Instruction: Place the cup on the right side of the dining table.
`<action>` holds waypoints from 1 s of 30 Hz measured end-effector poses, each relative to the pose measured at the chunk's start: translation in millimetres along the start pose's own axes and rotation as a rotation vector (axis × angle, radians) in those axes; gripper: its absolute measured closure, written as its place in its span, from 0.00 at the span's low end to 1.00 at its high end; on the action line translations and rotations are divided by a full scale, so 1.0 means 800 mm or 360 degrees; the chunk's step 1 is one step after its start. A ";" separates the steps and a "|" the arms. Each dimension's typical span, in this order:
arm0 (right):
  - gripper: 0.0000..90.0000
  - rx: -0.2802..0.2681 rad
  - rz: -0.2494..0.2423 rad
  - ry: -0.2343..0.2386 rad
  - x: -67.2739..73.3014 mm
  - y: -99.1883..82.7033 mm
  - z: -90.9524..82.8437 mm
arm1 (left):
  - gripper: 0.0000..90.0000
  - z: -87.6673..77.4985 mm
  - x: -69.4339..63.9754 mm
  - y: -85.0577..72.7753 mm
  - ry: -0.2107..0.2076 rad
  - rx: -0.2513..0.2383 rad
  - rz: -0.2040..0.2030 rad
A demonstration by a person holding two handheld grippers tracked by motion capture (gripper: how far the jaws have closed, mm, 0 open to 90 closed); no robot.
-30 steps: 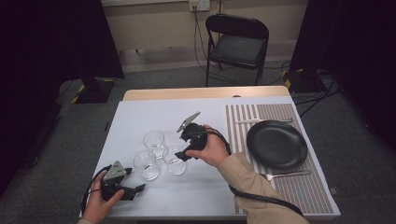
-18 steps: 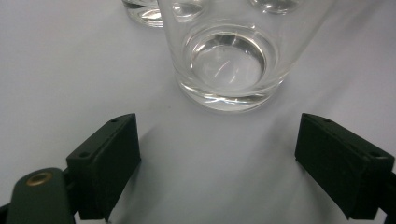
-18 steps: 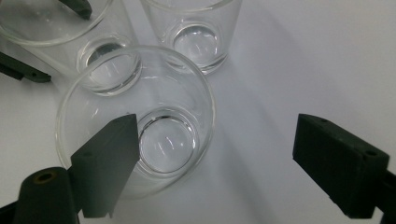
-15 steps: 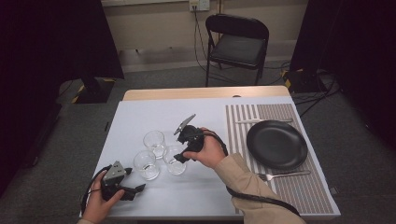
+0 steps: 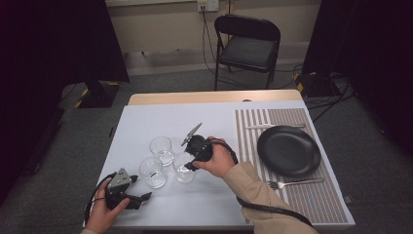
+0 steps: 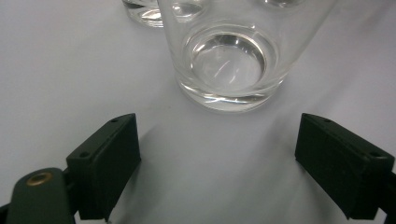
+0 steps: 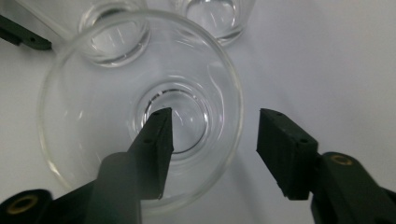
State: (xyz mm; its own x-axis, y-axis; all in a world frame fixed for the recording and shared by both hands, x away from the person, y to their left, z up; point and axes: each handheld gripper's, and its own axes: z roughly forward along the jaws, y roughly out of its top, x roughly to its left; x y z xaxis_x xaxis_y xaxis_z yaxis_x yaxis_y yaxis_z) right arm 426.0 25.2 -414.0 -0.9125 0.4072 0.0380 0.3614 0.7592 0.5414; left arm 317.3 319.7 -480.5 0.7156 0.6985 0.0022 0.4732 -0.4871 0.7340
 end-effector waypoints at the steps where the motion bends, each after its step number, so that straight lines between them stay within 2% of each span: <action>1: 0.51 0.0000 0.0000 0.0000 0.000 0.000 0.000 | 0.15 0.000 0.000 0.000 0.0000 0.0000 0.0000; 5: 0.64 -0.0008 0.0035 0.0032 -0.001 -0.007 -0.001 | 0.15 0.000 0.000 0.000 0.0000 0.0000 -0.0002; 9: 0.70 0.0016 0.0043 0.0027 0.000 -0.012 0.000 | 0.15 0.000 0.000 0.000 0.0000 -0.0001 -0.0002; 16: 0.82 -0.0001 0.0084 -0.0002 0.004 -0.022 0.001 | 0.15 0.000 0.000 0.000 0.0000 -0.0001 -0.0002; 19: 0.87 -0.0014 0.0105 0.0024 0.005 -0.026 0.001 | 0.15 0.000 0.000 0.000 -0.0001 0.0000 -0.0002; 27: 0.94 -0.0094 0.0144 0.0054 0.013 -0.031 0.000 | 0.15 0.000 0.000 0.000 -0.0001 0.0000 -0.0003; 30: 0.95 -0.0107 0.0122 0.0029 0.016 -0.031 0.000 | 0.15 0.000 0.000 0.000 -0.0001 -0.0001 -0.0002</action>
State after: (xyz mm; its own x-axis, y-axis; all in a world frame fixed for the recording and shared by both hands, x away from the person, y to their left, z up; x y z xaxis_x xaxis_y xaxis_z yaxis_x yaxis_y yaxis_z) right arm 405.1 11.5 -426.9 -0.8862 0.4531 0.0967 0.4173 0.6899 0.5915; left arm 317.3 319.7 -480.5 0.7152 0.6989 0.0007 0.4740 -0.4858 0.7343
